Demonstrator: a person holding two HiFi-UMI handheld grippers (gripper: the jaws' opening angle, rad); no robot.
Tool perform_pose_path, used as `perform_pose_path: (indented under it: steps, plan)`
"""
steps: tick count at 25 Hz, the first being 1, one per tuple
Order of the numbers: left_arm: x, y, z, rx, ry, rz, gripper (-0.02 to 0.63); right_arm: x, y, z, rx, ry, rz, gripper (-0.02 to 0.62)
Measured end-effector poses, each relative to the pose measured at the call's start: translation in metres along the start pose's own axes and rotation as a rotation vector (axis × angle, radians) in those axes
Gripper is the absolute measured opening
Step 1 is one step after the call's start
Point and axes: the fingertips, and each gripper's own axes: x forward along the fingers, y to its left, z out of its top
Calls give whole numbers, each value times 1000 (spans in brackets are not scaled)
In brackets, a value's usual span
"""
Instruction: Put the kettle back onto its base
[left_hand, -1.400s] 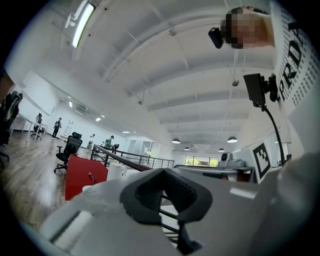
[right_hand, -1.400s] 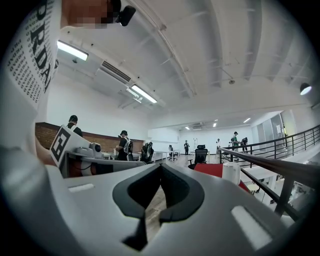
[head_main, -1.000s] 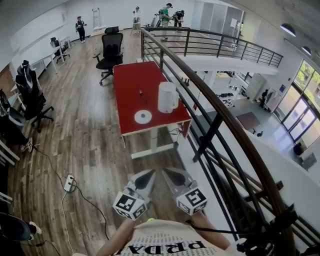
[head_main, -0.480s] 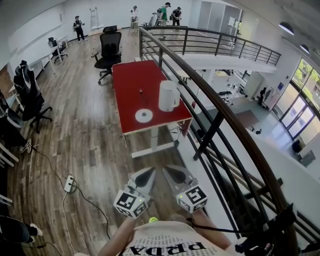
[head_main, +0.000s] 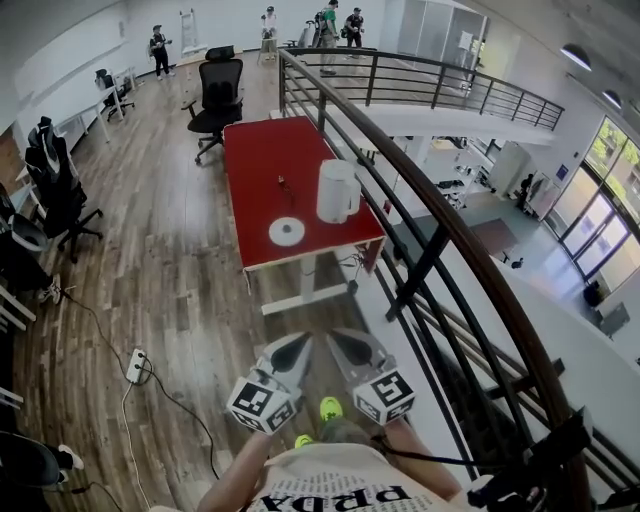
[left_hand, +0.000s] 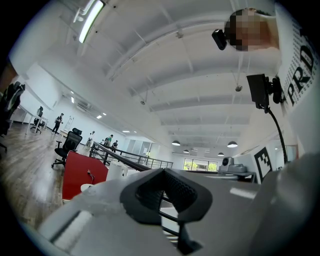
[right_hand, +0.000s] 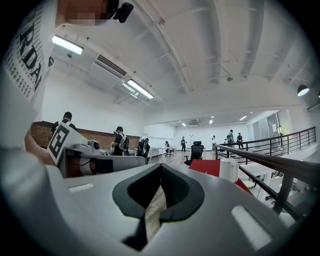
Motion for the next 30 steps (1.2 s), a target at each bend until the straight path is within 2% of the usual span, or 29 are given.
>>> perform_pose_path:
  steps: [10,20,30]
  plan:
    - [45,30,8,17,3,39,-9,28,-48,3,1,-4,23,5]
    - [106,52,8,21,8,43,-9,59,-101,7,-18,9,61,5]
    - [157,78,11,25,-15,74,-9,84,-145,5,-40,36,103,5]
